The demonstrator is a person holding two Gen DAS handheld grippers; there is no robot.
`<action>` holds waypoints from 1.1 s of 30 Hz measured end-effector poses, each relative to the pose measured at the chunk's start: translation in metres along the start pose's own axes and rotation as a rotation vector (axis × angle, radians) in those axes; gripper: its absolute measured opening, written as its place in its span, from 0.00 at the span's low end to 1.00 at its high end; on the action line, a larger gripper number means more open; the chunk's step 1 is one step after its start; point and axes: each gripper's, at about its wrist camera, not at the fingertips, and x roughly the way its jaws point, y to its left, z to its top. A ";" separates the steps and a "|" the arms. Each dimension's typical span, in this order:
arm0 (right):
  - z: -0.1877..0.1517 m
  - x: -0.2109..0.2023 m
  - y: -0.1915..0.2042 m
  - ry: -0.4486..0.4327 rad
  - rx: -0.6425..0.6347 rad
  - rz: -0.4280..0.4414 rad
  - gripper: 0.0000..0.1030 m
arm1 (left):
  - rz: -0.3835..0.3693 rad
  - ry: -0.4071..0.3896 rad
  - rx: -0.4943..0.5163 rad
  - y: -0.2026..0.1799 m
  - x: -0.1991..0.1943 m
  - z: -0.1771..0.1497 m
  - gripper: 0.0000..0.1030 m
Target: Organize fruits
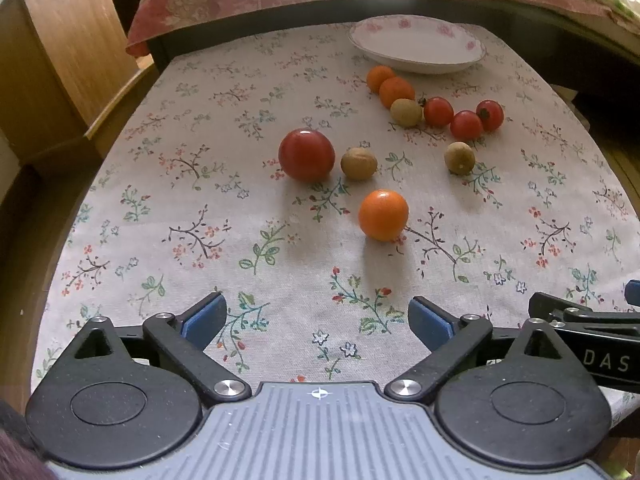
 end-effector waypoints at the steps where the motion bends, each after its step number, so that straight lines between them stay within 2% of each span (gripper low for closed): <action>1: 0.001 0.000 0.000 0.001 0.000 0.000 1.00 | 0.000 0.001 0.002 -0.001 0.000 0.000 0.96; 33: 0.000 0.002 0.000 0.015 0.000 -0.002 1.00 | 0.003 0.010 0.016 -0.003 0.001 -0.001 0.94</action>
